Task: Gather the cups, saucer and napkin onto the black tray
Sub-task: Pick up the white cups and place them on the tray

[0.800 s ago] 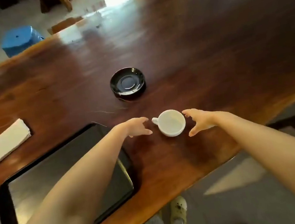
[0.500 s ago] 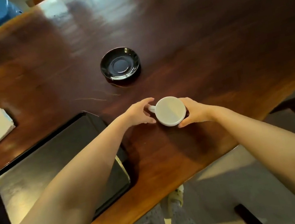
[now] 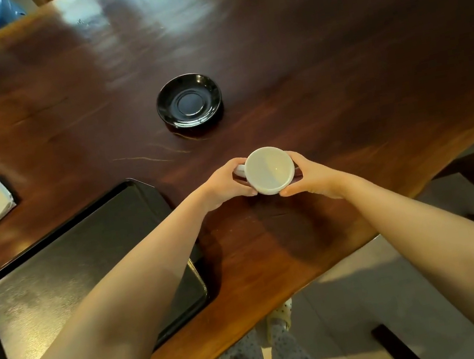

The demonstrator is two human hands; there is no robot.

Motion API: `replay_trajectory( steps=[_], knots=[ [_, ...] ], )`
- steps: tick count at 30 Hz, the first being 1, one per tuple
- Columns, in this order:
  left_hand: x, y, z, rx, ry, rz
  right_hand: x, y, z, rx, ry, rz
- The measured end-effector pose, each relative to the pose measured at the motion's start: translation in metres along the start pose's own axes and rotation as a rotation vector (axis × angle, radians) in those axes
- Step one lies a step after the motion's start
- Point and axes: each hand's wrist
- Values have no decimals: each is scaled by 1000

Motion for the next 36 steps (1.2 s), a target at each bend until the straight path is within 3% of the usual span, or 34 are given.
replay_trajectory(
  steps=[9,20,36],
  knots=[
    [-32,21,-12,-114,110,127,-10,-48,-7,10,-16,-110],
    [-114,36,-47,-144,307,243,-13,-147,13,-158,-179,-256],
    [-270,-42,-110,-246,698,147,21,-268,161,-382,-483,-402]
  ],
)
Point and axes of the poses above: each hand's wrist, its own x-axis towards the middle knuckle, its own z-axis out of the palm, y = z × x, and after that the axes turned 10 degrees about -y, right-handed
